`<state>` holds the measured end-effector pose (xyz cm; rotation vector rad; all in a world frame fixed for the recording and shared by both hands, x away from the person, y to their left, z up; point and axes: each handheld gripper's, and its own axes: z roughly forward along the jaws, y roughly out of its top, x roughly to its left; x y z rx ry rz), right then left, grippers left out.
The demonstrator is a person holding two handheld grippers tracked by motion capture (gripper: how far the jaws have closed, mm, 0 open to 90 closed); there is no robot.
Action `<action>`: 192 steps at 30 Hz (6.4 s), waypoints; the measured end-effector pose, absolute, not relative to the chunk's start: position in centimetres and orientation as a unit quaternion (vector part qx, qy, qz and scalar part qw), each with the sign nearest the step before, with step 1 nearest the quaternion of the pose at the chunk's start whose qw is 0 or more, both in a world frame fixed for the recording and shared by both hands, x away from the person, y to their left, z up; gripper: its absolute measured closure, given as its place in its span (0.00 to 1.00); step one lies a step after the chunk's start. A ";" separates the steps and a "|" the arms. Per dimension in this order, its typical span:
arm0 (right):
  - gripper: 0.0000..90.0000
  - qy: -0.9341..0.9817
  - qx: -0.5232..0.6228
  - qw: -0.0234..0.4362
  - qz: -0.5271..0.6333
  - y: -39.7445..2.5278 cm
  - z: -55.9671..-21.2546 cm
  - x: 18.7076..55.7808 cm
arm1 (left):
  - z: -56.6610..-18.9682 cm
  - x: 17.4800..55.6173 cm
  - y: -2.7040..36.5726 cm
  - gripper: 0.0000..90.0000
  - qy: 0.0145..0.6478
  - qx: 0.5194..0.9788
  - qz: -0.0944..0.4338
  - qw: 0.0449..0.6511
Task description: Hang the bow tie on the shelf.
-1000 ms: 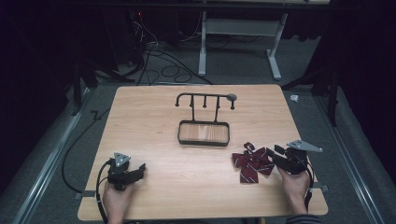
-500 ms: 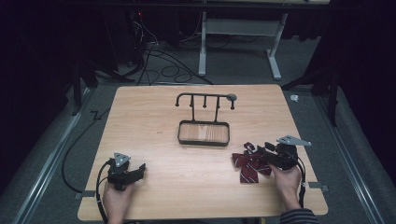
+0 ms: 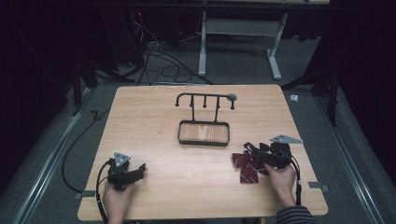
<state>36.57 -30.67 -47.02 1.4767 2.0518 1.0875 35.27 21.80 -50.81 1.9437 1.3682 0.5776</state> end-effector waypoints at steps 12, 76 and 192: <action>0.70 0.741 0.530 0.174 0.375 -30.1 -48.2 37.6 | -50.8 35.3 21.8 0.30 0.526 0.747 0.222 0.341; 0.92 0.757 0.444 0.254 0.406 -28.4 -38.2 37.0 | -50.8 35.3 21.8 0.30 0.526 0.747 0.222 0.341; 0.92 0.813 0.349 0.224 0.409 -15.7 -32.3 44.5 | -50.8 35.3 22.0 0.30 0.529 0.743 0.215 0.350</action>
